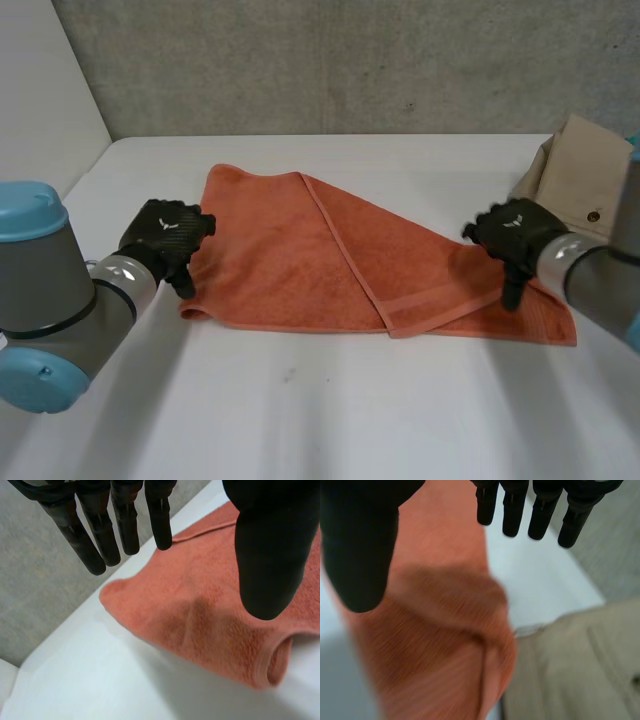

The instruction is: Fold the laundry.

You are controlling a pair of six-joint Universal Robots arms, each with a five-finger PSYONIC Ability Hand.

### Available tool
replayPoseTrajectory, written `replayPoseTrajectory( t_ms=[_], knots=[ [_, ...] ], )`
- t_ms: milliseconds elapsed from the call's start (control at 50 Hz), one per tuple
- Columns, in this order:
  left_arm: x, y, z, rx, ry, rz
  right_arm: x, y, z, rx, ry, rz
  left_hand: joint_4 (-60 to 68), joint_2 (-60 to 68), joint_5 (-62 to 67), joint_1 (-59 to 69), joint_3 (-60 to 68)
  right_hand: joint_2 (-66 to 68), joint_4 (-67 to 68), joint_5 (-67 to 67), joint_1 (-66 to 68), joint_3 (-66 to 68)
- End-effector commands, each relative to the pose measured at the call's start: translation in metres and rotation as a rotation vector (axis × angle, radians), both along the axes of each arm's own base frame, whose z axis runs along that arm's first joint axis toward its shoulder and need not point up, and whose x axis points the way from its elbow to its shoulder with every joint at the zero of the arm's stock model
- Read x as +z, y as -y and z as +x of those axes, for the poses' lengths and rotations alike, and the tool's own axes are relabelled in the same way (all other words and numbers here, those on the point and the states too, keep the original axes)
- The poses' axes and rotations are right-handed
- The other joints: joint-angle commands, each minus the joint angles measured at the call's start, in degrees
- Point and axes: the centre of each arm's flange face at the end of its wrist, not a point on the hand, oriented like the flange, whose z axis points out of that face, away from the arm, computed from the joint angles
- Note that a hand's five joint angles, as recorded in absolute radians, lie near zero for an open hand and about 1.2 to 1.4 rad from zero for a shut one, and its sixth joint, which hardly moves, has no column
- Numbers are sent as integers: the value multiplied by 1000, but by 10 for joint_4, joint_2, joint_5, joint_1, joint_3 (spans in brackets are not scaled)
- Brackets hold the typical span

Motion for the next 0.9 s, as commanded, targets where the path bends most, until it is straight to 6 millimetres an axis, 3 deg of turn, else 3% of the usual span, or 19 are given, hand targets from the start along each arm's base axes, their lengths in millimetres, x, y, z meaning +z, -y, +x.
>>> replayPoseTrajectory(
  t_ms=[20,160,300,380,540,580,900],
  knots=[
    [-20,9,8,-33,7,112,-14,-15,-32,-52,-4,220,6,-1,9,-5,-2,109,111,105,111,109],
    [-33,17,9,-39,36,180,-40,-5,-47,-51,40,133,13,6,16,2,4,101,103,97,103,100],
    [-42,28,7,-39,66,176,-57,1,-50,-34,41,59,55,48,58,44,46,97,99,93,99,97],
    [-44,35,5,-33,78,160,-62,6,-52,-38,46,25,155,149,159,145,147,99,101,95,101,99],
    [-50,43,0,-37,77,156,-75,14,-50,-38,53,-5,475,468,478,464,466,128,130,124,130,127],
    [-48,44,-1,-36,73,150,-77,17,-51,-45,61,-24,564,557,567,553,556,149,151,145,151,149],
    [-3,37,3,-9,-38,77,-78,29,-41,-57,115,-84,564,557,568,553,556,308,310,304,310,307]
  ],
)
